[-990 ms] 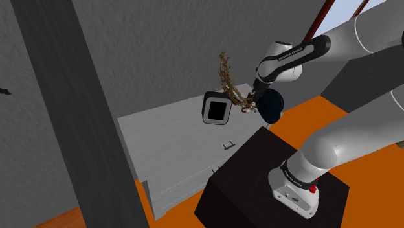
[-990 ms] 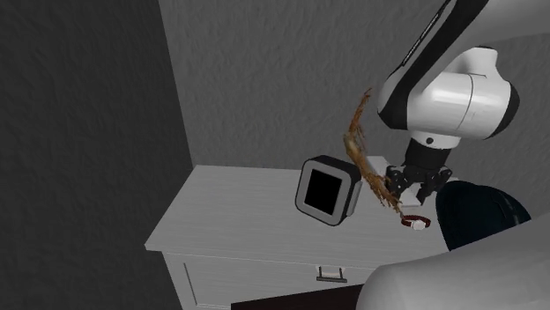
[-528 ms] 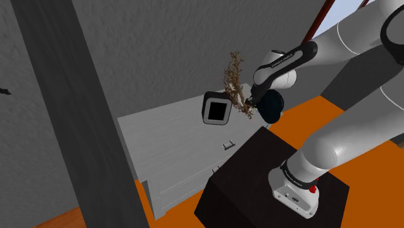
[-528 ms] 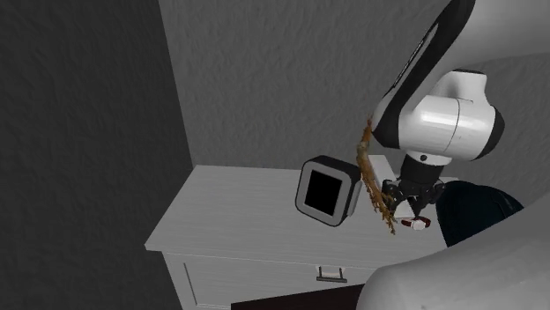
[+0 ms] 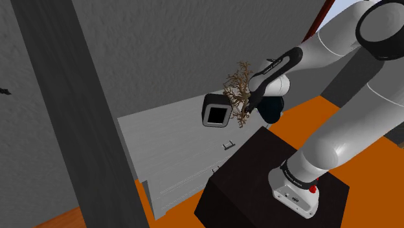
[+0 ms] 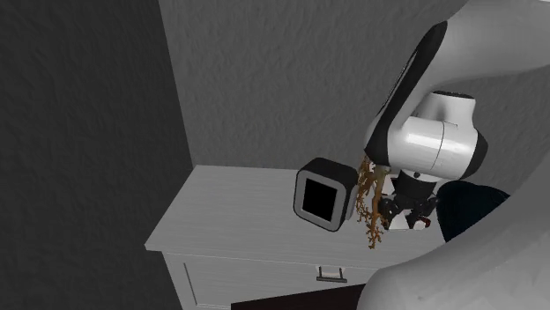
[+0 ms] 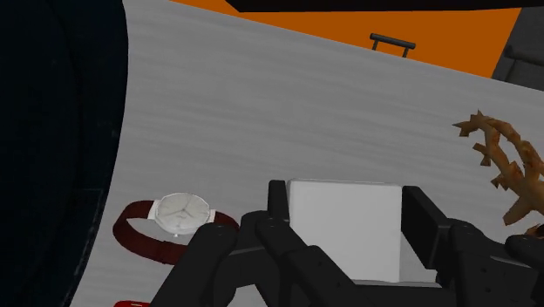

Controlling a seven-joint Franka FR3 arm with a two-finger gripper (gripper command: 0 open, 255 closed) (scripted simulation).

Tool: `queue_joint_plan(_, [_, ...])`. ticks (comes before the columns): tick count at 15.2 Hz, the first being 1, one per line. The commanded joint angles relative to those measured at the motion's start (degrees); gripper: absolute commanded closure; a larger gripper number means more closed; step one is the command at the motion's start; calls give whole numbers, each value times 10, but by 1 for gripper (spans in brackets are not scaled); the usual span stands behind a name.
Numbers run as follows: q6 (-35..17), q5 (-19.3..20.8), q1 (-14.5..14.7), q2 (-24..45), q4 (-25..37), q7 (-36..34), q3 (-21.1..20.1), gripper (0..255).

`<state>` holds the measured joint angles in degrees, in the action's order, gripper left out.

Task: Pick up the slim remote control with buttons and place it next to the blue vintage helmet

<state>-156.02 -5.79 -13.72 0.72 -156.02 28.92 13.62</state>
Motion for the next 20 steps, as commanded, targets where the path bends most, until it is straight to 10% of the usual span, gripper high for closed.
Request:
queue_joint_plan(1, [-20, -17, 2, 21, 0, 13, -3, 255])
queue_joint_plan(12, [-47, -48, 0, 53, 4, 36, -11, 255])
queue_joint_plan(13, [-47, -48, 0, 53, 4, 36, -11, 0])
queue_joint_plan(20, [-2, -1, 4, 1, 0, 2, 5, 0])
